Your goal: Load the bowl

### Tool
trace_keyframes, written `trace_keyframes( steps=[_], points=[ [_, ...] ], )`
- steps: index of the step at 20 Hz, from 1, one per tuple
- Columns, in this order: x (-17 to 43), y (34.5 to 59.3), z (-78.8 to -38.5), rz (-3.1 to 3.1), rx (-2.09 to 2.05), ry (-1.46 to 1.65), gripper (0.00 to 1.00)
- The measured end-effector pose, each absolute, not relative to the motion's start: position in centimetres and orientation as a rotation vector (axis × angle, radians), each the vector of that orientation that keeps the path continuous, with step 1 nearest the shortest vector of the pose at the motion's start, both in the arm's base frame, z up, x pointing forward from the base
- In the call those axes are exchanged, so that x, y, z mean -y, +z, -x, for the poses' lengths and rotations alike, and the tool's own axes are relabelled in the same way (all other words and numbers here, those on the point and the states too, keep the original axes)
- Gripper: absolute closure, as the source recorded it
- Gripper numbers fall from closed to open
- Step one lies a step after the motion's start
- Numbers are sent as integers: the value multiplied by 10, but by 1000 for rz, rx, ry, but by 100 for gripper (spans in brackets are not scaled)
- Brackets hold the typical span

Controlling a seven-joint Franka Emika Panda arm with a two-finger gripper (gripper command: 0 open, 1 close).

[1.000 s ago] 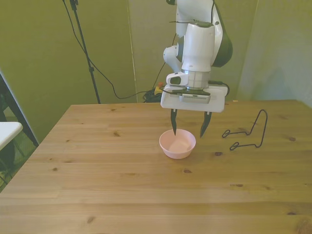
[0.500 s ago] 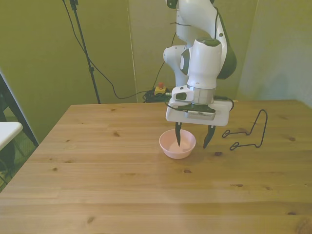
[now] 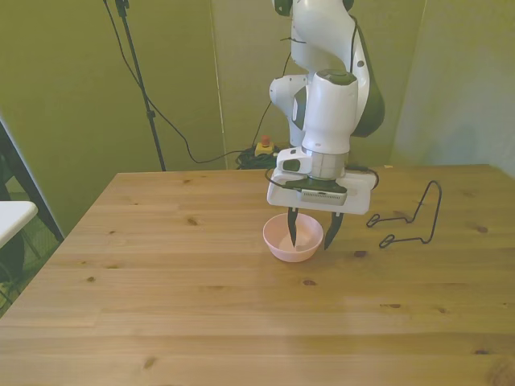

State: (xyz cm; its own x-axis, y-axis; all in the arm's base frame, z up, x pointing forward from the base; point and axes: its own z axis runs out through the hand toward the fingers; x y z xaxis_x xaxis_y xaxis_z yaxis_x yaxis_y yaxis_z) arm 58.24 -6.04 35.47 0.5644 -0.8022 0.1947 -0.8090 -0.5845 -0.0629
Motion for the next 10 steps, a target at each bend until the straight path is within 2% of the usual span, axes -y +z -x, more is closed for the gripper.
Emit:
trace_keyframes(
  steps=[10],
  points=[
    [62,352,-584,-2754,1448,320,100]
  ],
)
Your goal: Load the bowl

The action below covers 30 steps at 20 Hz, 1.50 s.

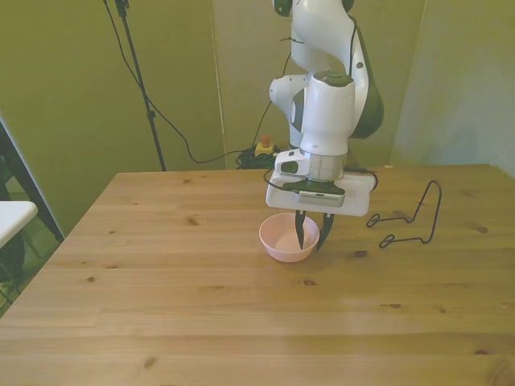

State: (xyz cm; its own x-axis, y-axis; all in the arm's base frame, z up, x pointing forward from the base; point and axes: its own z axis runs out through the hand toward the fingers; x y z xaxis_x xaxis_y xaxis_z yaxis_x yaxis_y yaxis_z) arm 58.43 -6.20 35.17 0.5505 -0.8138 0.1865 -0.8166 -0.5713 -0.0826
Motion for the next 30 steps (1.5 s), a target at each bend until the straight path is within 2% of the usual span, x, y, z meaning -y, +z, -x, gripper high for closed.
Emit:
trace_keyframes(
  steps=[4,11,17,20,21,26,30],
  points=[
    [65,353,-585,-2768,1467,313,100],
    [81,370,-588,-2869,1504,316,100],
    [71,415,-578,-3067,1501,321,100],
    [46,441,-563,-3144,1458,306,100],
    [24,451,-546,-3181,1403,295,100],
    [-1,452,-545,-3320,1391,267,100],
    [-7,456,-528,-3474,1395,260,100]
  ],
)
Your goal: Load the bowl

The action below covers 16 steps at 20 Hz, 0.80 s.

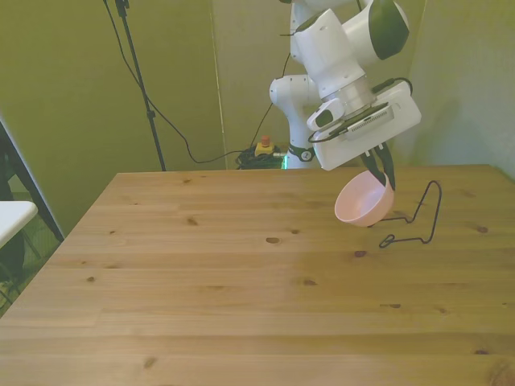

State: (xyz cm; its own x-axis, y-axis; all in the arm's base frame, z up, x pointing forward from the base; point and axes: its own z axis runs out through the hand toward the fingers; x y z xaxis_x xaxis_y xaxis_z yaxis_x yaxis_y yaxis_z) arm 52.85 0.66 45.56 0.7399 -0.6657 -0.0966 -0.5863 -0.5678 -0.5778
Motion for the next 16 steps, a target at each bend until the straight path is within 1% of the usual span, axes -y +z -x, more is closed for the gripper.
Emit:
trace_keyframes(
  steps=[3,8,11,16],
  points=[
    [-10,452,-517,2249,-902,-130,100],
    [-39,440,-511,2134,-926,-23,100],
    [-41,439,-511,2116,-926,-11,100],
    [-45,423,-515,2068,-874,18,100]
  ],
)
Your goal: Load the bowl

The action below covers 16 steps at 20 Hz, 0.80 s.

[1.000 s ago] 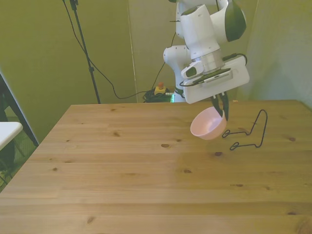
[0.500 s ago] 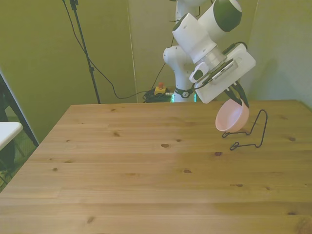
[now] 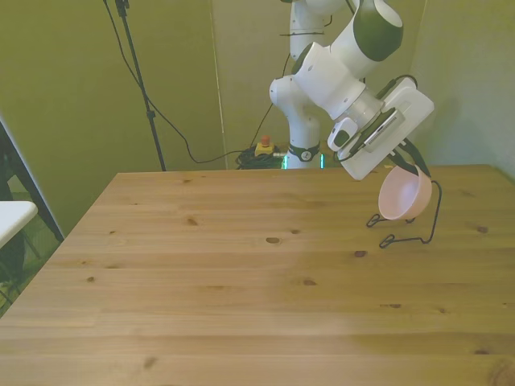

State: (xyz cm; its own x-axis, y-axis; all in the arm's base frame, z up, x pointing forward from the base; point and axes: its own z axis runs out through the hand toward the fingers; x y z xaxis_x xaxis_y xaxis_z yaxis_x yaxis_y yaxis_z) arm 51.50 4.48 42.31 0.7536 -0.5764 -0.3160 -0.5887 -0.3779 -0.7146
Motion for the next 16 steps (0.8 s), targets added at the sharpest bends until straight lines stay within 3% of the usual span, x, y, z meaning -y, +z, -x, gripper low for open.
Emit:
trace_keyframes(
  steps=[16],
  points=[
    [-47,393,-529,2008,-811,63,100]
  ],
)
